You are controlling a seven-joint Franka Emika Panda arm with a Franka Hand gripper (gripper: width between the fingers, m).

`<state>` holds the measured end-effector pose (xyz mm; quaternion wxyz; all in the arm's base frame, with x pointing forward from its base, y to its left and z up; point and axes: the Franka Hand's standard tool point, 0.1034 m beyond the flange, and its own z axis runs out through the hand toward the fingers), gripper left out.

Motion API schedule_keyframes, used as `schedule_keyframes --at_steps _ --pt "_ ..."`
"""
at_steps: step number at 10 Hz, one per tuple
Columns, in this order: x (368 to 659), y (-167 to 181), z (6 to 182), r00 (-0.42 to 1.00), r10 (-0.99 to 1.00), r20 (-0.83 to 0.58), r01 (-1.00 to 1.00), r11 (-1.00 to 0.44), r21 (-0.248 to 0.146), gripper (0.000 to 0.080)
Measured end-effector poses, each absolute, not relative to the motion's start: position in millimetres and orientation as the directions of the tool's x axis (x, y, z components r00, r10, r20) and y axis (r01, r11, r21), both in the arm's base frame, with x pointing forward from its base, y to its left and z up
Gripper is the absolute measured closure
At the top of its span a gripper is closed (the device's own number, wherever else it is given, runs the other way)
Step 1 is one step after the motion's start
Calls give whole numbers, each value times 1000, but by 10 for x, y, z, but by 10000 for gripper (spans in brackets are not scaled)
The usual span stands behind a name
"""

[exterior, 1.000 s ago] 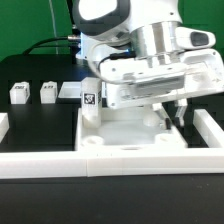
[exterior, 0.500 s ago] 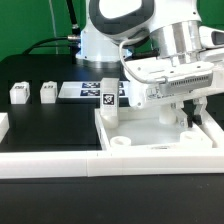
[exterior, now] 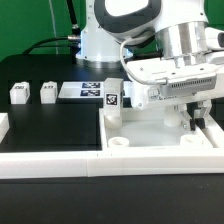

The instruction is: Assemble square table

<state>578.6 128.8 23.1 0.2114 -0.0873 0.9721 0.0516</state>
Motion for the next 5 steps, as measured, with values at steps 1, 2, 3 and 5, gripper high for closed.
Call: schedule_keyframes --at_steps 1,2,3,5 --pt "5808 1289 230 -898 -130 -421 -175 982 69 718" --pt "5810 1290 231 -900 -124 -418 -166 984 66 718" --pt "5812 1292 231 -902 -124 -414 -160 986 53 718" --pt "5819 1292 232 -905 -120 -409 -149 988 39 719"
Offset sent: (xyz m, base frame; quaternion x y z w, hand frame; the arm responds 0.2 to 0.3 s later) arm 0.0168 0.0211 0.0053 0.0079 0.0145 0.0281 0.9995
